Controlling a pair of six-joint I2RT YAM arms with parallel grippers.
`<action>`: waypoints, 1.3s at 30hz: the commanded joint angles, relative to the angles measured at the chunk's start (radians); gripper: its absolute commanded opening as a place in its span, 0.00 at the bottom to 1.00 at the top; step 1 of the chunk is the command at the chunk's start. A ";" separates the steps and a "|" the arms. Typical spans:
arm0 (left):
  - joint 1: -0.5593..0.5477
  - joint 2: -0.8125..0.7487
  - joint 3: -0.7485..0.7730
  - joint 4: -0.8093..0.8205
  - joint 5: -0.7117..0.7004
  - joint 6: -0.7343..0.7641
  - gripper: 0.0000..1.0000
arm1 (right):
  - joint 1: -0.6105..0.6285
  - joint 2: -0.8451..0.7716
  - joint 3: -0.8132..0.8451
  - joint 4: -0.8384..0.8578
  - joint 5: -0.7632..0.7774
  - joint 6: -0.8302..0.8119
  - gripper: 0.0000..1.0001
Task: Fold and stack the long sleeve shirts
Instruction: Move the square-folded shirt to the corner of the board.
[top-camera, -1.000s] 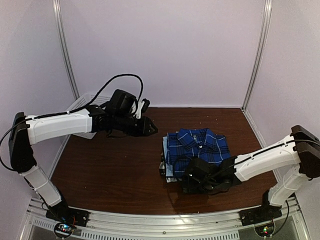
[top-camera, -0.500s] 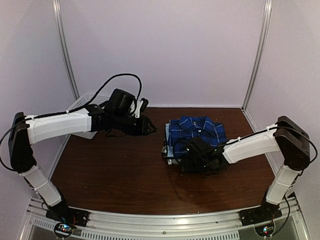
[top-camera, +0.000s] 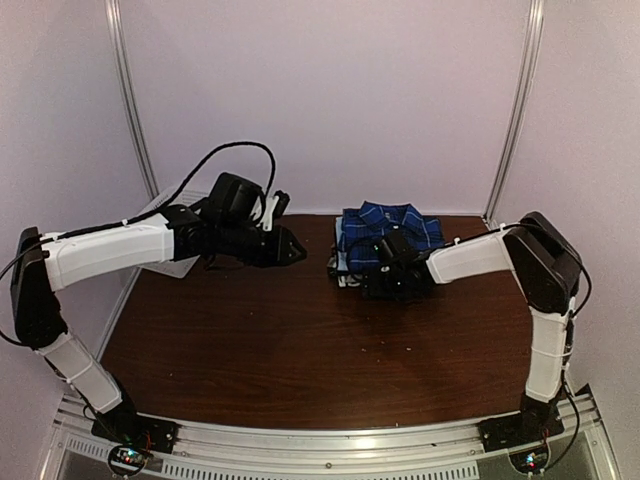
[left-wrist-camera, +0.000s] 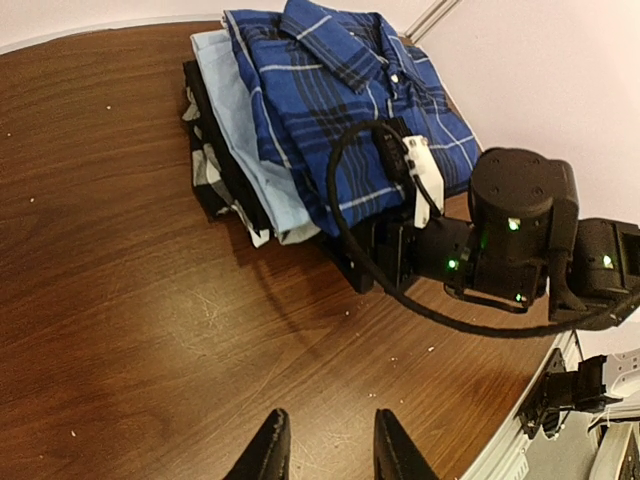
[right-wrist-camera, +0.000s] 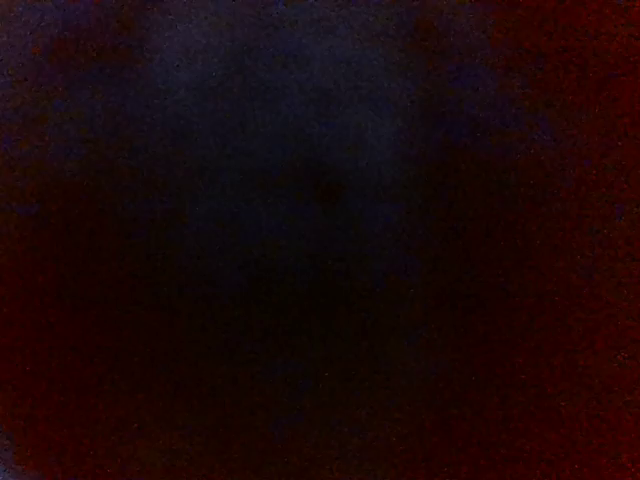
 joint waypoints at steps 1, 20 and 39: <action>0.008 -0.031 -0.014 0.009 -0.009 0.020 0.31 | -0.059 0.120 0.061 -0.068 -0.098 -0.044 0.79; 0.015 -0.050 -0.035 0.007 -0.016 0.017 0.31 | -0.195 0.293 0.333 -0.206 -0.116 -0.181 0.79; 0.016 -0.074 -0.046 0.004 -0.053 0.005 0.48 | -0.186 0.006 0.238 -0.230 -0.194 -0.180 1.00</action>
